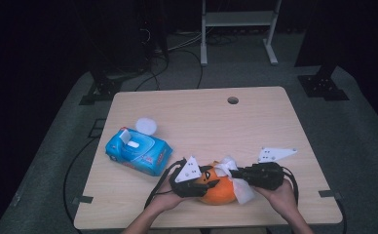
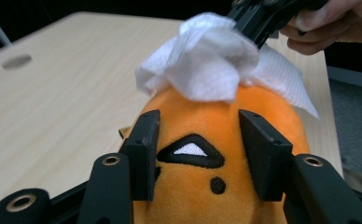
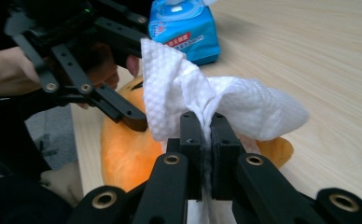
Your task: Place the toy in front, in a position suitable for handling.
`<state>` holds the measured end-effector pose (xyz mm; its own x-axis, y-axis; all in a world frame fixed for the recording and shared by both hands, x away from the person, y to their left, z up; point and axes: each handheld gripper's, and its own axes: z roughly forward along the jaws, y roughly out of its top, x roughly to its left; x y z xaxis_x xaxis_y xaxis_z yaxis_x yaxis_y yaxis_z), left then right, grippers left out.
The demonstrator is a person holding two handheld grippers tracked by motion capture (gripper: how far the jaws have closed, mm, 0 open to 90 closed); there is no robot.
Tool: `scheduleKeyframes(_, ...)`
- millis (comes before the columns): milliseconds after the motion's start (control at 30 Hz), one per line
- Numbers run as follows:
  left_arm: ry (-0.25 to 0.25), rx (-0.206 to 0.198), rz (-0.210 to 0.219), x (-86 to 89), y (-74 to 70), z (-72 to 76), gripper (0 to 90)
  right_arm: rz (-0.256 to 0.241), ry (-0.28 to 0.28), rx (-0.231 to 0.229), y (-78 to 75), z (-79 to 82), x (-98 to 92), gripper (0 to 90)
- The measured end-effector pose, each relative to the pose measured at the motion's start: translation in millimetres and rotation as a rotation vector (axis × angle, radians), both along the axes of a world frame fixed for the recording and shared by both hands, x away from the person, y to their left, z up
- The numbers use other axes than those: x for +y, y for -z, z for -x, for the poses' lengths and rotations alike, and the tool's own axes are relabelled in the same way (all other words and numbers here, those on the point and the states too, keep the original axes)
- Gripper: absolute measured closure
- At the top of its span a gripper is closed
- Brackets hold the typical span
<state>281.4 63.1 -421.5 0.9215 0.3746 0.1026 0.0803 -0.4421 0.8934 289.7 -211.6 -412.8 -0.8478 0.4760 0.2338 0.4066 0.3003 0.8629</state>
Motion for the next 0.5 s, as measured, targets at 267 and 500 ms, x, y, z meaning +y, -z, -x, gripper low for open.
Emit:
scheduleKeyframes(267,-0.010,-0.002,-0.005,1.1,3.4,-2.0,38.0,0.048,-0.001,0.000,5.3,-1.3,6.2,84.9)
scheduleKeyframes(500,0.001,-0.004,-0.028,2.8,8.9,0.5,40.5,0.088,-0.022,0.051,17.6,-5.7,5.1,85.4)
